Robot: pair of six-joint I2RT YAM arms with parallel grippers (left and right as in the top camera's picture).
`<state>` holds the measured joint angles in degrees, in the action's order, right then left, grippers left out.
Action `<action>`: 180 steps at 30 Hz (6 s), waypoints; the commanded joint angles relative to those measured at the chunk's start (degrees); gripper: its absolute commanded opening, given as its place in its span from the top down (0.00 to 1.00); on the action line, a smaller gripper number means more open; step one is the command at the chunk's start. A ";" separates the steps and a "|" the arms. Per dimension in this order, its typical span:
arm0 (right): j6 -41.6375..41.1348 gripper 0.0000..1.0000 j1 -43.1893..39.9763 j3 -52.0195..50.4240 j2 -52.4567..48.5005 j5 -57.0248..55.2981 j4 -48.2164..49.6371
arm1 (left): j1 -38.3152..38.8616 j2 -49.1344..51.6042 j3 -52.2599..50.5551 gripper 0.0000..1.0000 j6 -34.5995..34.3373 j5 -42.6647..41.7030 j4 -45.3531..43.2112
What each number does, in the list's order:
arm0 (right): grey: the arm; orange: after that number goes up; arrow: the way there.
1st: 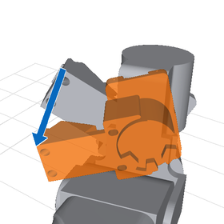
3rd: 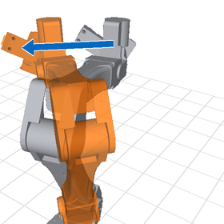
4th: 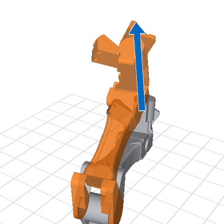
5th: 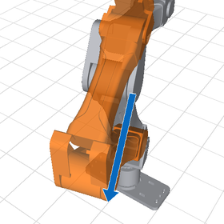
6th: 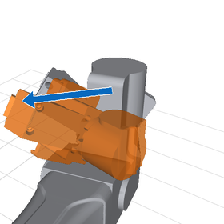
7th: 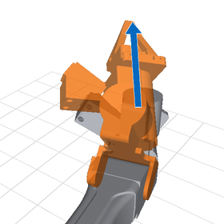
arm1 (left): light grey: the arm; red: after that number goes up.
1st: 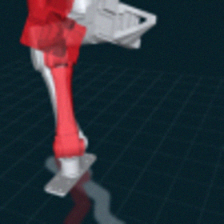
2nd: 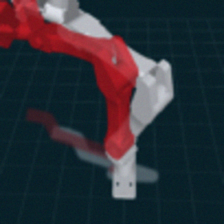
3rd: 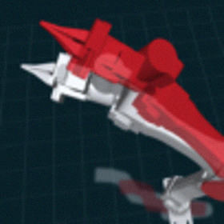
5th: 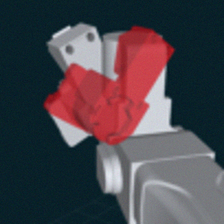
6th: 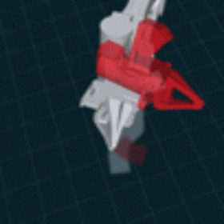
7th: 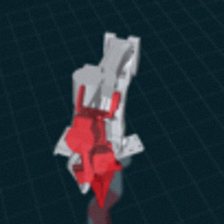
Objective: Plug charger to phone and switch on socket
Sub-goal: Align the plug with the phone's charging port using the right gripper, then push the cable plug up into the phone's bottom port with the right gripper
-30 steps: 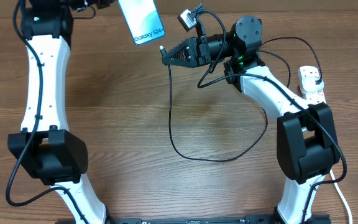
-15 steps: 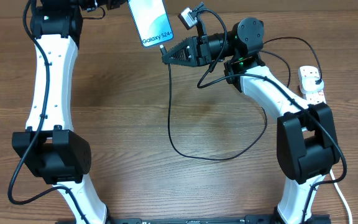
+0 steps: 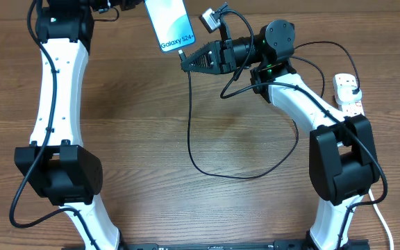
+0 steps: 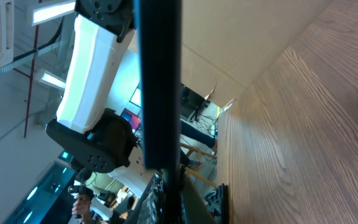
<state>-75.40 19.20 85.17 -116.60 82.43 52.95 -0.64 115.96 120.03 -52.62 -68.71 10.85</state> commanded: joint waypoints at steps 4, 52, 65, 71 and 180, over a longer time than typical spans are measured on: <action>0.20 0.96 -0.15 0.79 -0.22 -0.74 0.59 | 0.83 0.02 0.87 0.96 -1.07 0.26 -0.37; 3.65 0.96 -1.68 0.79 -0.22 -0.55 1.01 | -0.09 0.02 0.87 0.96 -0.17 -0.55 -0.39; 3.65 0.96 -1.70 0.79 -0.22 -0.52 1.01 | -0.02 0.02 0.87 0.96 -0.15 -0.13 -0.37; 3.65 0.96 -1.68 0.79 -0.22 -0.52 1.01 | 0.35 0.02 0.87 0.96 -0.07 0.31 -0.37; 3.43 0.96 -1.73 0.79 -0.22 -8.46 0.96 | 2.08 0.02 0.87 0.96 -1.18 1.95 0.92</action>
<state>-71.81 17.82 85.17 -116.64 80.05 53.41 0.73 115.96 120.03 -53.04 -62.72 11.55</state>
